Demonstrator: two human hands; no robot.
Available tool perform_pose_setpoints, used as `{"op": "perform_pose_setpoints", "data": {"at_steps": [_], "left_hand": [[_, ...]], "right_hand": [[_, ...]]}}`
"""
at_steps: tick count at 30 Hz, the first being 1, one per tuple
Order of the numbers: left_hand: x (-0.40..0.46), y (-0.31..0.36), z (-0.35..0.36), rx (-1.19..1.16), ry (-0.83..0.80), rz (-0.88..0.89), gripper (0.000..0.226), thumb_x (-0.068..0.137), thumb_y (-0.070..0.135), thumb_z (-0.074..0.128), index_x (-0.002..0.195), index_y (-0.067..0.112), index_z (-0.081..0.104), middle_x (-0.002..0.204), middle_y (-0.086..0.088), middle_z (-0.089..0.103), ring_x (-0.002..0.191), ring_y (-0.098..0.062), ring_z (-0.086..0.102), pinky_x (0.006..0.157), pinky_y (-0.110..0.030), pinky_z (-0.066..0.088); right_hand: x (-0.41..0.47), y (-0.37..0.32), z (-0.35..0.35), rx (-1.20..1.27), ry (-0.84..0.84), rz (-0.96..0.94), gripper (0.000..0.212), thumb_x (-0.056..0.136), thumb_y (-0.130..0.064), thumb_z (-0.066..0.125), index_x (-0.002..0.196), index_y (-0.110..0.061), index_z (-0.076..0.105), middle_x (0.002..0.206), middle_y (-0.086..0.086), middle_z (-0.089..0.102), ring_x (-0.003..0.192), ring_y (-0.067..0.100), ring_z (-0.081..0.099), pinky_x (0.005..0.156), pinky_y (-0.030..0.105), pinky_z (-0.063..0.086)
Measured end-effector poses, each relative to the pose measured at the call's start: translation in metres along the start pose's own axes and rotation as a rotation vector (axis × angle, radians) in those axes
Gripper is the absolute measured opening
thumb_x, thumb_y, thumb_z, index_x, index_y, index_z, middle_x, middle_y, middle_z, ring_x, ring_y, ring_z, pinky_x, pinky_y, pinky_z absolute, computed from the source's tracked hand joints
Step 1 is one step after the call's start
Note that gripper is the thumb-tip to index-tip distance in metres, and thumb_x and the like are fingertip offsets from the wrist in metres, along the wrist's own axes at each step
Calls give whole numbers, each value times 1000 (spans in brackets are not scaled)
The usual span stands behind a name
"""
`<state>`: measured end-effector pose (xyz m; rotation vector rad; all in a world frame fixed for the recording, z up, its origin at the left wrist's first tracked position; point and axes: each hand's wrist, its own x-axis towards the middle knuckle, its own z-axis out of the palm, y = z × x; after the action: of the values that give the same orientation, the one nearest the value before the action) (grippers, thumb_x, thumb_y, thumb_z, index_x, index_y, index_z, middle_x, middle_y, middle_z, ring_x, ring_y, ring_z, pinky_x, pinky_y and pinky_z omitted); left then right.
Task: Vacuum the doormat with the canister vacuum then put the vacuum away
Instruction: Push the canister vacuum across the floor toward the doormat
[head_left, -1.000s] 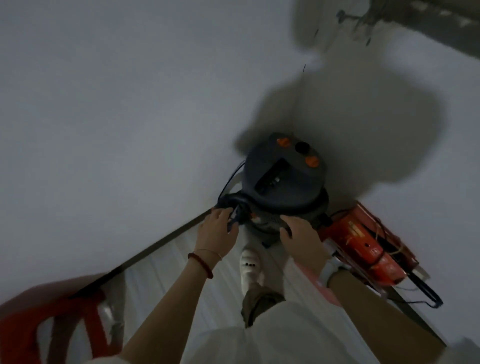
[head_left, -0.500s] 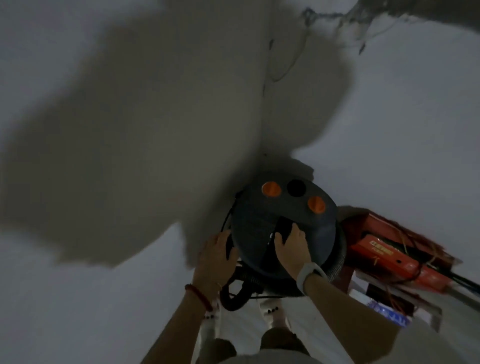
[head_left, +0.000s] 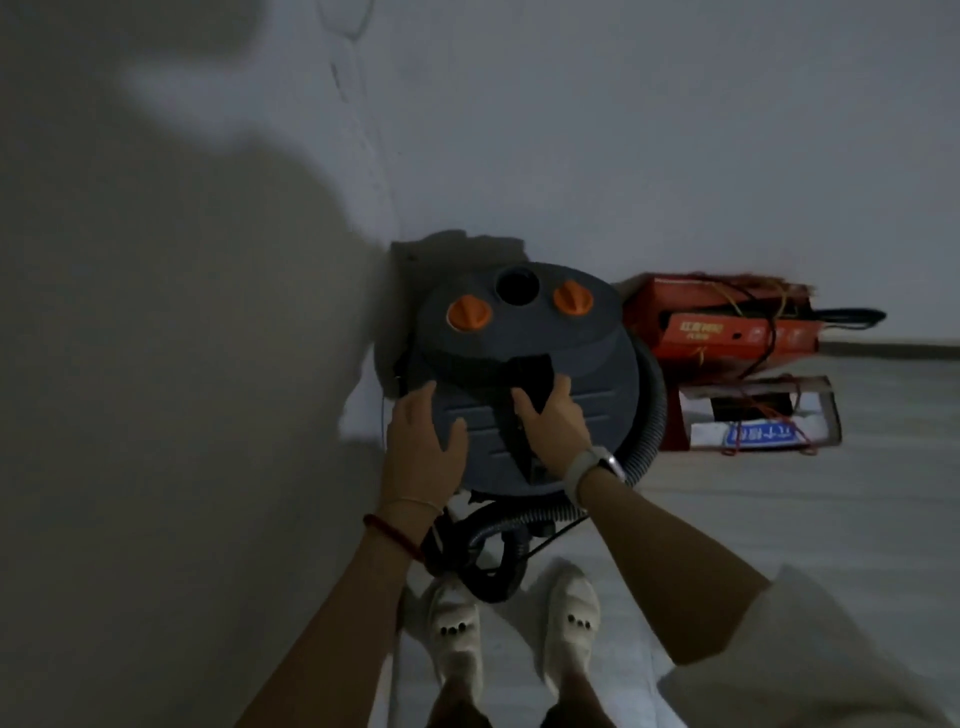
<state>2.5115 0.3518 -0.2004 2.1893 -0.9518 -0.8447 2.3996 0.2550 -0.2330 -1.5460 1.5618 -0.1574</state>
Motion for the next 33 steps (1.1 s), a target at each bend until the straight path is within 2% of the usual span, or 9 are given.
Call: {"op": "perform_pose_setpoints", "data": {"at_steps": [2,6,11,13,16,19,23,29,33], "left_hand": [[4,-3,12,30,26,48,61,92,23,52,144,6,24,147,-19,27,137,-30,25,113,-36,23],[6,-7,32,178,76,112,65,92,22,52,147,10,19,152,-22,15,140,-35,17,113,-41,19],[0,-27,52,484,98,253,69,86,53,35,143,14,33,150,-26,23,135,-50,22,105,-61,24],[-15,-35,64,525,36,294,72,83,59,26,141,17,38,151,-24,21,137,-51,16,106,-62,20],[-53,-47,86,503,-25,390,65,87,62,29,136,22,45,150,-24,25,135,-49,18,108,-60,23],[-93,-58,112,505,14,466,56,90,63,32,130,27,47,144,-26,30,129,-42,23,103,-59,30],[-134,-49,151,460,53,431,55,90,63,33,129,28,47,146,-24,27,128,-39,24,100,-64,31],[-177,-17,209,501,17,494,55,90,62,36,128,26,49,144,-27,32,126,-39,30,102,-47,26],[-222,-3,241,525,-31,487,53,90,57,34,133,27,41,146,-27,24,127,-38,27,98,-62,35]], "right_hand": [[-4,6,4,17,26,-7,48,93,-38,49,127,-8,33,108,22,61,92,40,60,74,49,52],[-23,22,11,31,67,-7,42,93,-40,47,119,-10,36,106,19,62,91,38,60,71,45,50],[-74,67,4,35,76,-33,45,92,-44,48,121,-11,39,108,14,62,93,36,61,72,48,50],[-97,91,-1,10,79,-23,46,91,-47,48,122,-13,40,108,13,63,93,36,60,72,46,50],[-129,125,-14,-51,95,-18,48,90,-49,49,122,-13,43,102,11,65,88,33,62,68,42,49],[-150,158,-33,-125,83,-20,52,89,-50,48,125,-13,42,104,9,65,90,30,62,68,37,47],[-168,198,-65,-137,64,-22,53,89,-52,48,127,-16,41,109,7,64,92,29,62,71,39,49],[-194,259,-115,-84,112,19,51,88,-50,50,127,-18,41,114,6,63,98,29,61,76,43,50],[-214,301,-143,-120,105,41,53,88,-50,50,129,-18,40,118,5,61,101,29,60,76,42,50]]}}
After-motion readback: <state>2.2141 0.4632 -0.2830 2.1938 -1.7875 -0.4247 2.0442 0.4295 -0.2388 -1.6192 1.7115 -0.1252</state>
